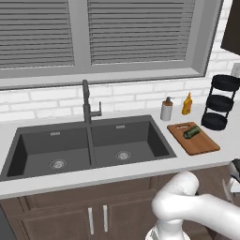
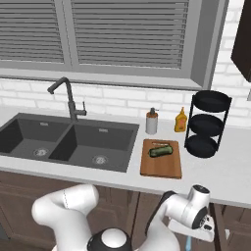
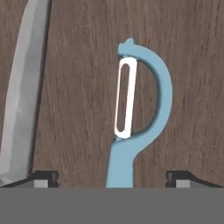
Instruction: Place the appropriate cutting tool for cutting the cucumber skin on the cutting board.
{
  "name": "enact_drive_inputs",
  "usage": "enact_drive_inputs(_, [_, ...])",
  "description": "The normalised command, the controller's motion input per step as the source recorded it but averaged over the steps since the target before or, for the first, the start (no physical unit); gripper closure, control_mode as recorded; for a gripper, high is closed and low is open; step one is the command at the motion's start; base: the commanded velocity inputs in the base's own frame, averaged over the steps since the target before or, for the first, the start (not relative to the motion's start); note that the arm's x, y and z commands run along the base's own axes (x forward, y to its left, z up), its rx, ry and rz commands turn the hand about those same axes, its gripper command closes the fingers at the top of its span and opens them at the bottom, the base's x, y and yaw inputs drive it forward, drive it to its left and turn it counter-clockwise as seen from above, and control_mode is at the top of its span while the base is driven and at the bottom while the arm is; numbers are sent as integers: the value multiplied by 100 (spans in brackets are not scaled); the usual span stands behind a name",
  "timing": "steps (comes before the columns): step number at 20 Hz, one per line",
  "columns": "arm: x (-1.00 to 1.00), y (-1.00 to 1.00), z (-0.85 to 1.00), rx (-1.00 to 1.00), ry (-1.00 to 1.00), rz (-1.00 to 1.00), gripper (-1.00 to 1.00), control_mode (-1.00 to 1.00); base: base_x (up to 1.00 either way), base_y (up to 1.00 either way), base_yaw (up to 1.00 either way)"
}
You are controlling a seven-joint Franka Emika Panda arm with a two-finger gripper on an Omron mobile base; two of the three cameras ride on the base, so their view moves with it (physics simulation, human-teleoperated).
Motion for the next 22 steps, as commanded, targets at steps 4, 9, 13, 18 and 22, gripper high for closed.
enact_drive_inputs(4, [0, 19, -36, -5, 0, 0, 100, -100, 0, 0, 0])
enact_drive_inputs(9, [0, 20, -14, -3, 0, 0, 100, -100, 0, 0, 0])
enact_drive_inputs(13, [-2, 43, 5, -2, 0, -4, 100, -100, 0, 0, 0])
enact_drive_inputs(18, [-22, 41, 58, 0, 0, -14, 100, -100, 0, 0, 0])
enact_drive_inputs(22, [-83, 17, 83, 0, 0, -16, 100, -100, 0, 0, 0])
